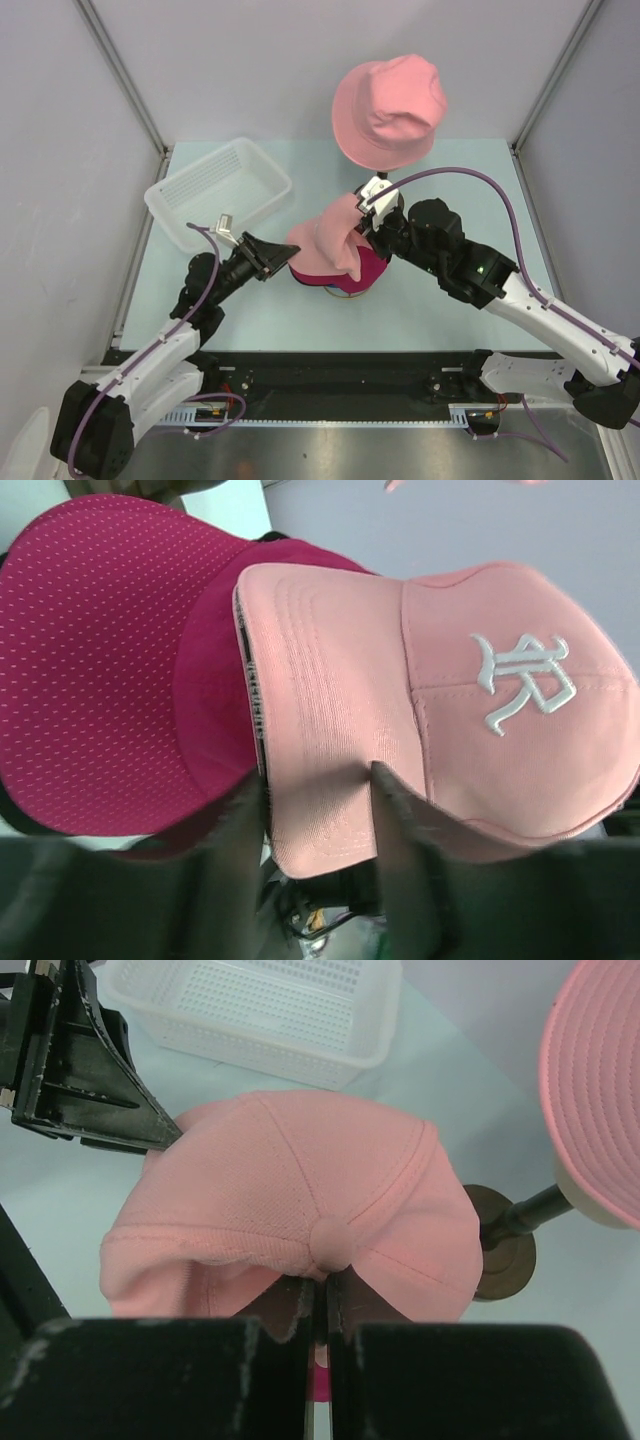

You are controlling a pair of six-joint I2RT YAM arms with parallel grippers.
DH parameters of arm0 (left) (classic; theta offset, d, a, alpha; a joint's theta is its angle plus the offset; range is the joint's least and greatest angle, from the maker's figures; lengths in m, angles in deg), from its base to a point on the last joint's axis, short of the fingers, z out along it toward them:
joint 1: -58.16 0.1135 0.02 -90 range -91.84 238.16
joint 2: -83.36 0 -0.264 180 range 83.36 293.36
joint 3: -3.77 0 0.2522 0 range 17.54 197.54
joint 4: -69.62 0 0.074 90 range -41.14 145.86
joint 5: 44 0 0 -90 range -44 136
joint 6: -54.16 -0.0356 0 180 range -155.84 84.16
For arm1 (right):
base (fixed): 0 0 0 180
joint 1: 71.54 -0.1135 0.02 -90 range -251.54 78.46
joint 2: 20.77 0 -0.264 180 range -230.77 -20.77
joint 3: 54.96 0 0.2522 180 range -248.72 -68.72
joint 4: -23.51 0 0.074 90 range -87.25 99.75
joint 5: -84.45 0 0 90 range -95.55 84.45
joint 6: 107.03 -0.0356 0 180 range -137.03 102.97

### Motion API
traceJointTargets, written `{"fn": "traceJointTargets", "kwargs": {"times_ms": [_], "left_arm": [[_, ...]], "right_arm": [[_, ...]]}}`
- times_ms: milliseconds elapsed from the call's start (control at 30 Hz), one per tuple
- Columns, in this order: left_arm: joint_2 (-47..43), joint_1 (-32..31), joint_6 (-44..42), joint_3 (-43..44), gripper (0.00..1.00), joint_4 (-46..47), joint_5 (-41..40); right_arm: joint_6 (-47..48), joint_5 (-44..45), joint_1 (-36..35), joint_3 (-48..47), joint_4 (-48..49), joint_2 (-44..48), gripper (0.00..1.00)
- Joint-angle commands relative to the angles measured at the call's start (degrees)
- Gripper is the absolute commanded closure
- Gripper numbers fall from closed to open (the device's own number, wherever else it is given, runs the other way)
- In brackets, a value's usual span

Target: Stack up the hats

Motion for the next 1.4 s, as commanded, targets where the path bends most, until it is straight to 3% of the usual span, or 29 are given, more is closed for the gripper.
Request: {"fn": "traceJointTargets", "kwargs": {"times_ms": [0, 100, 267, 367, 400, 467, 500, 600, 633, 800, 933, 1167, 1367], "left_arm": [[0.5, -0.3, 1.3, 0.4, 0.75, 6.1, 0.4], [-0.2, -0.3, 1.2, 1.4, 1.00, 6.4, -0.1], [1.1, -0.5, -1.7, 7.6, 1.00, 6.0, 3.0], [1.9, -1.1, -2.8, 10.5, 1.00, 4.6, 2.8], [2.1, -1.1, -2.6, 10.8, 1.00, 4.4, 2.6], [2.7, -1.4, -0.3, 10.7, 1.00, 6.4, 2.2], [2.9, -1.5, 0.5, 10.4, 1.00, 8.4, 1.7], [1.5, -1.7, 1.5, 9.1, 1.00, 7.6, -0.7], [1.1, -1.7, 1.0, 8.7, 1.00, 6.8, -1.2], [-2.3, -1.6, 1.5, 6.3, 1.00, 3.8, -0.3], [-7.9, -1.2, 1.1, 3.2, 1.00, -0.8, -4.8], [-13.2, 3.9, 2.8, 1.0, 1.00, -5.3, -6.4], [-12.6, 4.2, 3.9, 1.3, 1.00, -5.0, -6.3]], "right_arm": [[-0.8, 1.9, 0.0, -0.7, 0.3, 0.9, 1.00], [-0.9, 4.6, 0.0, -1.9, 0.8, 1.7, 1.00], [0.6, 8.3, 0.0, -6.1, -0.2, 4.9, 0.95], [1.4, 10.6, 0.0, -8.0, -1.7, 6.2, 0.83], [1.5, 12.3, 0.0, -8.3, -2.1, 7.1, 0.72], [1.8, 13.6, 0.0, -8.3, -2.2, 8.0, 0.58], [1.8, 15.0, 0.0, -8.0, -2.2, 8.7, 0.36], [1.4, 16.7, 0.0, -5.9, -1.1, 9.6, 0.13], [1.2, 16.8, 0.1, -5.3, -1.0, 10.3, 0.11], [-2.7, 18.5, 0.2, -1.1, 0.9, 12.0, 0.06], [-9.4, 19.1, 3.3, 1.1, -0.6, 11.9, 0.06], [-30.4, -4.7, 20.6, 9.6, 0.3, 13.7, 0.16], [-41.2, -8.0, 23.7, 15.4, 4.2, 16.3, 0.21]]}}
